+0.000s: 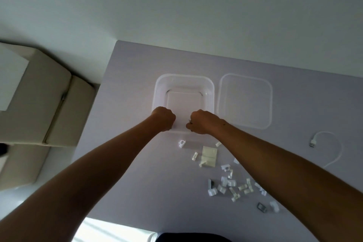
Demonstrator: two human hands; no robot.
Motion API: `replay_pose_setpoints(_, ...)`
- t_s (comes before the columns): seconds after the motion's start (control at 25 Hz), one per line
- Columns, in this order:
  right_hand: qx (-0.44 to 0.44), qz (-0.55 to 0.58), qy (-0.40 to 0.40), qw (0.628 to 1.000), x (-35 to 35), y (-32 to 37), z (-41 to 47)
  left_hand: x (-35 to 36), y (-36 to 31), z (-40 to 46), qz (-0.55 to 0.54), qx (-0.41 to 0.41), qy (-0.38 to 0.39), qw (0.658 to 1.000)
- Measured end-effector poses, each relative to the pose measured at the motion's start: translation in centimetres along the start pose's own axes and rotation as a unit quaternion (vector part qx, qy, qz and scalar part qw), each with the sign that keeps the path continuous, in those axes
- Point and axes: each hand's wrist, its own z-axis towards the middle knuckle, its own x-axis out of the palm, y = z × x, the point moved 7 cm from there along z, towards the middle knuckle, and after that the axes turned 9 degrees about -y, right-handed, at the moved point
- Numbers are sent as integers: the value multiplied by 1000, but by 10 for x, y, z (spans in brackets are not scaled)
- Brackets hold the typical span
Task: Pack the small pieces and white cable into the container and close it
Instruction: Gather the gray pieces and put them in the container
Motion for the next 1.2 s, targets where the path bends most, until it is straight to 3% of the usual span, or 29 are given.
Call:
replay_pose_setpoints(0.2,70,78,49,993,24,5,19,6,3,-7,-12,13,-44,999)
replay_pose_setpoints(0.28,108,120,52,986,28,7,25,5,8,-15,-87,6,-53,995)
replay_pose_setpoints(0.36,120,162,30,979,28,12,29,-4,13,-28,-202,-3,-114,973)
replay_pose_setpoints(0.44,122,212,4,970,27,19,31,-21,31,-48,-292,-47,-287,911)
replay_pose_setpoints(0.52,134,278,-7,951,28,29,34,-18,58,-71,-355,-181,-424,813)
replay_pose_setpoints(0.6,127,295,-9,947,29,42,37,14,72,-74,-501,-319,-370,715)
replay_pose_setpoints(0.68,98,291,-9,952,29,56,36,44,59,-59,-616,-347,-257,659)
replay_pose_setpoints(0.72,82,297,-5,951,27,62,32,50,52,-54,-636,-334,-236,655)
replay_pose_setpoints(0.88,17,252,-12,967,31,67,22,54,45,-48,-639,-325,-268,644)
replay_pose_setpoints(1.2,-7,201,-47,978,19,46,15,53,45,-41,-590,-298,-283,695)
